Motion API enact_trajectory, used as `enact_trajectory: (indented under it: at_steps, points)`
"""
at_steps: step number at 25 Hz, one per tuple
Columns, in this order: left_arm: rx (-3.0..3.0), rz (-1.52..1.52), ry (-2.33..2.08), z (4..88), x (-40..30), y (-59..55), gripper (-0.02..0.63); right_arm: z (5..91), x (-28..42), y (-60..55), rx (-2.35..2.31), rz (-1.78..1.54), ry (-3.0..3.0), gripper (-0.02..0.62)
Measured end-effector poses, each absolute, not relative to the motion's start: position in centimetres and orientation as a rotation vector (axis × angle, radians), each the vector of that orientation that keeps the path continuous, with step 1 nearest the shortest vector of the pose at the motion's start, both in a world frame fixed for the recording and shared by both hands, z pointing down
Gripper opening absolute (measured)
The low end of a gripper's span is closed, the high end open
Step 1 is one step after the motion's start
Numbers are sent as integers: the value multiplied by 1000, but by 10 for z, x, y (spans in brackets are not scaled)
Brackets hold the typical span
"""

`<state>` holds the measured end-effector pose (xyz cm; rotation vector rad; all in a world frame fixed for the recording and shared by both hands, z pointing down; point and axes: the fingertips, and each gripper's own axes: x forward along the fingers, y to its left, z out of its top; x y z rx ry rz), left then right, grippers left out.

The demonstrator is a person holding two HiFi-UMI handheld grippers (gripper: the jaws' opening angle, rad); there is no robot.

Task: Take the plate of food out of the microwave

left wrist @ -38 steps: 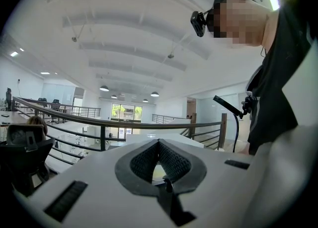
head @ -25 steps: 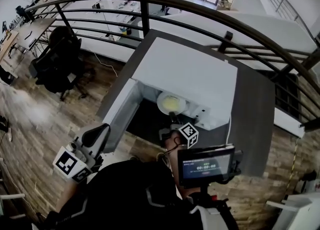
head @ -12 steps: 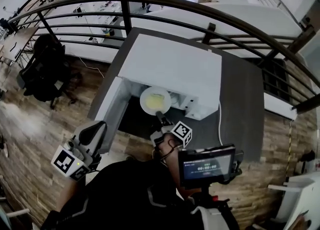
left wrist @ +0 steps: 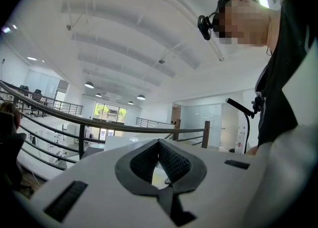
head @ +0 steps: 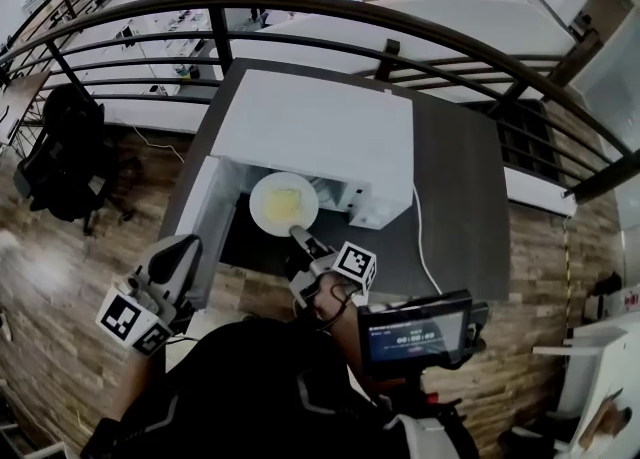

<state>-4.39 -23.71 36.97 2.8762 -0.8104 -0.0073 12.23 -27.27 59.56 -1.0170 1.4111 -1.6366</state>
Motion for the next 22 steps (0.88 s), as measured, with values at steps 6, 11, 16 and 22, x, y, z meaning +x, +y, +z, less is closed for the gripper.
enact_trajectory:
  at_steps: [6, 11, 16, 22]
  points:
    - [2883, -1, -775, 377, -44, -239, 3, 586, 114, -257, -973, -1656, 1454, 15]
    - [2886, -6, -738, 380, -40, -236, 3, 576, 112, -246, -970, -1641, 1509, 15]
    - [2884, -3, -704, 384, -37, -235, 3, 558, 106, -236, -937, -1627, 1572, 15]
    - [2884, -1, -653, 387, -30, -230, 3, 541, 109, -217, -942, -1605, 1607, 15]
